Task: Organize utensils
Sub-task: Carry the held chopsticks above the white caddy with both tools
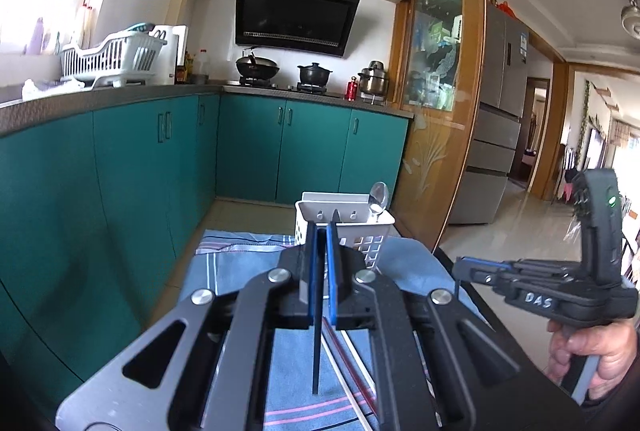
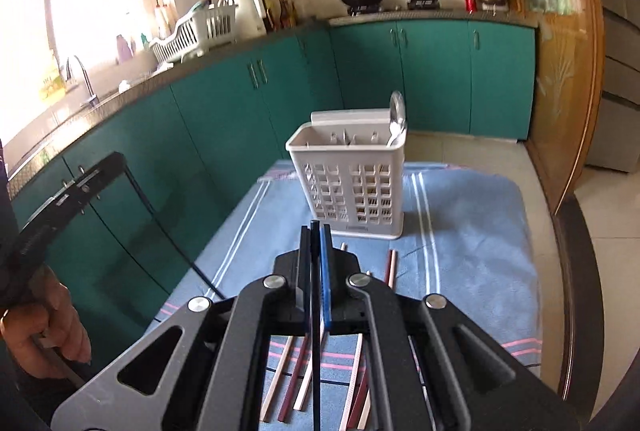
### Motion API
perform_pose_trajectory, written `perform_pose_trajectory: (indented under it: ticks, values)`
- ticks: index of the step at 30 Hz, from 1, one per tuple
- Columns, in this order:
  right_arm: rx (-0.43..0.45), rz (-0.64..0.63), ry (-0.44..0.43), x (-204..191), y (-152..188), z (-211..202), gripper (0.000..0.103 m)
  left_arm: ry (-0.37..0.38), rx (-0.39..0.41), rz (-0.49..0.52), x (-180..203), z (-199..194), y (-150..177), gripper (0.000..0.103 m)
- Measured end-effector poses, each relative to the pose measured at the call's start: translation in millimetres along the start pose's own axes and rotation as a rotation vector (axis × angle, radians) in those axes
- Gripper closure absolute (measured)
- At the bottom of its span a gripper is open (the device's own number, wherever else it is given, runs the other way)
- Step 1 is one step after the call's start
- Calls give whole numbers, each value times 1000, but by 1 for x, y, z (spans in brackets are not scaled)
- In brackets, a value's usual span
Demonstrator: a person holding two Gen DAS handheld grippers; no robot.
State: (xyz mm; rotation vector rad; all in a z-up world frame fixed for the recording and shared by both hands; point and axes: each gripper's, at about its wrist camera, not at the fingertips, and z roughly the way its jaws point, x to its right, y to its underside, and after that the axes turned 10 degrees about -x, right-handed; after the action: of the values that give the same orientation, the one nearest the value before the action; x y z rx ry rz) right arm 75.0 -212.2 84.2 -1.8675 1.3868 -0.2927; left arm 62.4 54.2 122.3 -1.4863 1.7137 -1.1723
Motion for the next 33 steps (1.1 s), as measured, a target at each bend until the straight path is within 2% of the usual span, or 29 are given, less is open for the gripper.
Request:
perform_pose_trajectory:
  ticks: [11,16,27,33]
  values:
    - [84,-31,4,-13,-20,-45,98,-31,-32,44,17,-14,-22,99]
    - [83,-40,9,-11,-24,-55,98,-37,-33,46,21,-20,-30,99]
    - [50,-35,16,-1,-10,-57,98,-28,-72,39,21,-14,-19,99]
    - [71,-45,26,-1,-30,-65,98,-18,-77,55,25,-4,-35,99]
